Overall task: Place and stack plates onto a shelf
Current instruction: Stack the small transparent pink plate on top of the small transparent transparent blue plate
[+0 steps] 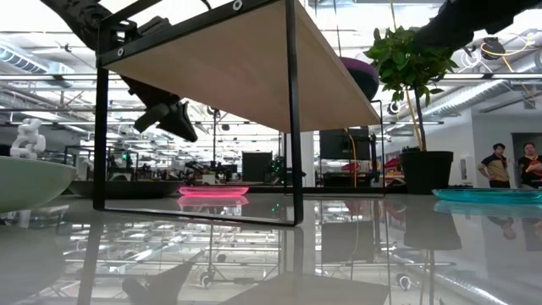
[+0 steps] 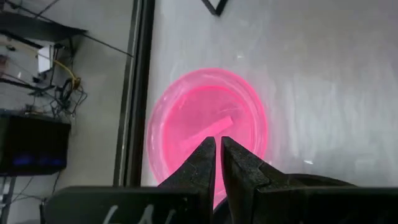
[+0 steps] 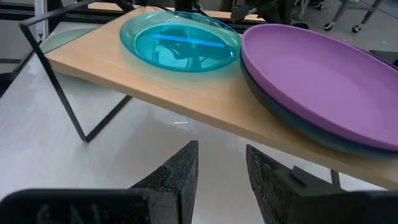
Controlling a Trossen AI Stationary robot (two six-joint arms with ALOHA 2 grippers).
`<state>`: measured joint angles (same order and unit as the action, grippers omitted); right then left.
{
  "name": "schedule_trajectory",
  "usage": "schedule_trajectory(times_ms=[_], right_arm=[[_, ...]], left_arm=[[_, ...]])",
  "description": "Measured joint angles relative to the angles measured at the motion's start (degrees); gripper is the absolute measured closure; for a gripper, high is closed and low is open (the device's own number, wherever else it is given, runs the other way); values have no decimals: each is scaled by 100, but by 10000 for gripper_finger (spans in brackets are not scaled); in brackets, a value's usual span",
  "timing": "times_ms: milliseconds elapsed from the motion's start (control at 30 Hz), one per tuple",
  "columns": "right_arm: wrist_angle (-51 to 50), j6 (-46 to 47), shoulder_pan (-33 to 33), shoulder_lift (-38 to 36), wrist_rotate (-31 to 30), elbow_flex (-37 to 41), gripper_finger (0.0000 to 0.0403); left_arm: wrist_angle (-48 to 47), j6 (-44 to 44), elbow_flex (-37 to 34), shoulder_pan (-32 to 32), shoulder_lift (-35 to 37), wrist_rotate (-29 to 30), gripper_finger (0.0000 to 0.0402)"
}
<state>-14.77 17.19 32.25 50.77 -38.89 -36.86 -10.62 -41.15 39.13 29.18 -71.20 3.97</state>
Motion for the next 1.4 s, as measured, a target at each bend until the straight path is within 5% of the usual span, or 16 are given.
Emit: schedule_trajectory(times_ms=[167,400,633,967,1400], right_arm=[[174,62,-10,-1,-4,115,287],[696,-275,-45,-1,-11,122,287],[737,-270,-246,1,-13,122,287],[729,-223,-449,1,-7,122,287],[724,-260,-525,1,-4,122,287]], left_arm=[[-370,1048,-11,-29,-4,-2,369],[-92,524,-13,-271,-499,-336,354],[479,308,-11,-289,-977,204,247],[1042,-276,-11,-340,-1736,200,120],[1496,-534,-2,-342,-2249,253,108]])
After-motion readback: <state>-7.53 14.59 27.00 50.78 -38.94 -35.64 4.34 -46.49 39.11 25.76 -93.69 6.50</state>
